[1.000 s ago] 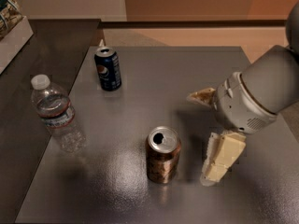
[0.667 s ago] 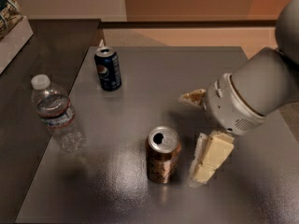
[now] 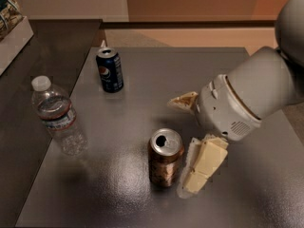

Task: Move orange can near pepsi can

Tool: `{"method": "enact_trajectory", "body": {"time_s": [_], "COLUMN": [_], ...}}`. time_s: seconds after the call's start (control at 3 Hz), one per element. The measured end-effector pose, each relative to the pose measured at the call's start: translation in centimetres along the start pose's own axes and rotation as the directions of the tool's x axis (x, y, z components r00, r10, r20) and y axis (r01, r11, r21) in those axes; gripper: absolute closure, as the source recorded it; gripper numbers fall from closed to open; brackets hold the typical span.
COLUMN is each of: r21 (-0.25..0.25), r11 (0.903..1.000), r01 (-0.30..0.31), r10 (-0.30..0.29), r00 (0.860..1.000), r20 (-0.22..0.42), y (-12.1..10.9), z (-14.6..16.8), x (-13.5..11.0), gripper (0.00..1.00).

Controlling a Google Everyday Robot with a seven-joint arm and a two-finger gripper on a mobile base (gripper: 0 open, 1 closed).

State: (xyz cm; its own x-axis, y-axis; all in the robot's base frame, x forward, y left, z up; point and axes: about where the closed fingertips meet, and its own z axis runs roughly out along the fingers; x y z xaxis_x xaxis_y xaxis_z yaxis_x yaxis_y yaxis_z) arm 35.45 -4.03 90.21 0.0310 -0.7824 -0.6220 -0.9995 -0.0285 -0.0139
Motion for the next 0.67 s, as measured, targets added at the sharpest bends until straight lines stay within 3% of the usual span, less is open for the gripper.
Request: {"method": "enact_trajectory", "body": {"time_s": [0.33,0.67], "r21": [-0.021,-0.019], "r11": [0.9998,0.9997], "r01": [0.003,0.017], "r10": [-0.002,-0.015], "r00": [0.999,0.998], "r20": [0.043,0.058], "y": [1.15,1.63], "z": [0.38,0.82], "x": [-1.06,-1.44], "gripper": [0.0,0.18]}}
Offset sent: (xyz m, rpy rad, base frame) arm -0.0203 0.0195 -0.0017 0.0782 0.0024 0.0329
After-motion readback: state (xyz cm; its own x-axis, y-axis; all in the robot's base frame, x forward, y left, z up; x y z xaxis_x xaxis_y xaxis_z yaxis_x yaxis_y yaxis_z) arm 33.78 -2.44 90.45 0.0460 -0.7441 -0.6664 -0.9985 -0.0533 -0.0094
